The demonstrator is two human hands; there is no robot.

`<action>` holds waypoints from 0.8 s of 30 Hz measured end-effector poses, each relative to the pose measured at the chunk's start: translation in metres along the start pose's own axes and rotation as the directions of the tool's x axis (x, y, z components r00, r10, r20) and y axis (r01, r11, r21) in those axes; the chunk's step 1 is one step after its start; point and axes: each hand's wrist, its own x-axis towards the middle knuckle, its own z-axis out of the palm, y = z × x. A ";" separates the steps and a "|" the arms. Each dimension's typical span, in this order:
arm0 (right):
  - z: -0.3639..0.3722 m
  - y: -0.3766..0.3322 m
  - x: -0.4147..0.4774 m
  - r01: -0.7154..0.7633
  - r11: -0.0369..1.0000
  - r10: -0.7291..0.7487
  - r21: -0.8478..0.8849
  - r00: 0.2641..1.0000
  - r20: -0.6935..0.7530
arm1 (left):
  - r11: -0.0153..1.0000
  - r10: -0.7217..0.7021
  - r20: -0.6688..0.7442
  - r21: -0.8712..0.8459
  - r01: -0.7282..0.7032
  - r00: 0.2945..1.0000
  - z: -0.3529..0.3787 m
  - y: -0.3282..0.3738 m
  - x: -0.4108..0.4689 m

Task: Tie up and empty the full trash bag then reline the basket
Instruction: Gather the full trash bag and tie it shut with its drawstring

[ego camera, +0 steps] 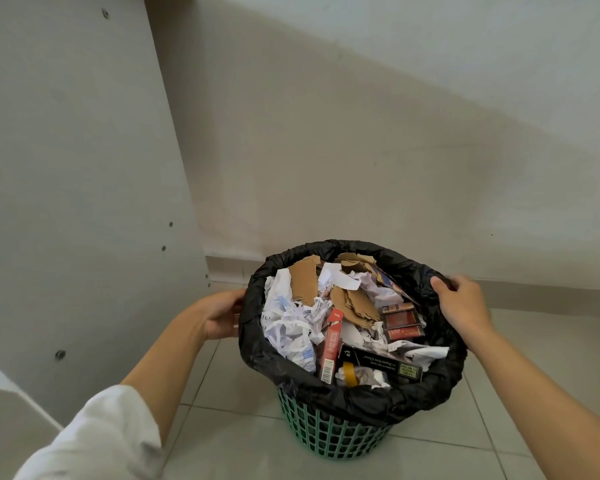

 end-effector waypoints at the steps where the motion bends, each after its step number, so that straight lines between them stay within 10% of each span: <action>1: -0.001 -0.008 -0.002 0.128 0.975 -0.142 -0.183 0.987 -0.068 | 1.000 -0.003 0.013 0.011 0.002 1.000 -0.001 -0.001 0.000; 4: 0.005 -0.061 -0.027 0.509 0.821 -0.521 -0.259 0.853 0.027 | 1.000 0.007 0.016 0.008 -0.007 1.000 -0.001 -0.002 -0.002; 12: 0.086 -0.127 -0.146 0.828 0.554 -0.707 -0.082 0.520 0.480 | 0.999 0.006 0.041 0.046 -0.008 0.999 0.006 0.002 -0.013; 17: 0.105 -0.115 -0.158 0.907 0.343 -0.776 -0.245 0.420 0.470 | 0.999 0.020 -0.049 0.029 -0.018 0.999 0.010 0.003 -0.016; 24: 0.097 -0.114 -0.155 0.905 0.349 -0.751 -0.245 0.426 0.504 | 0.991 0.047 -0.182 0.129 -0.024 0.982 0.019 0.007 -0.013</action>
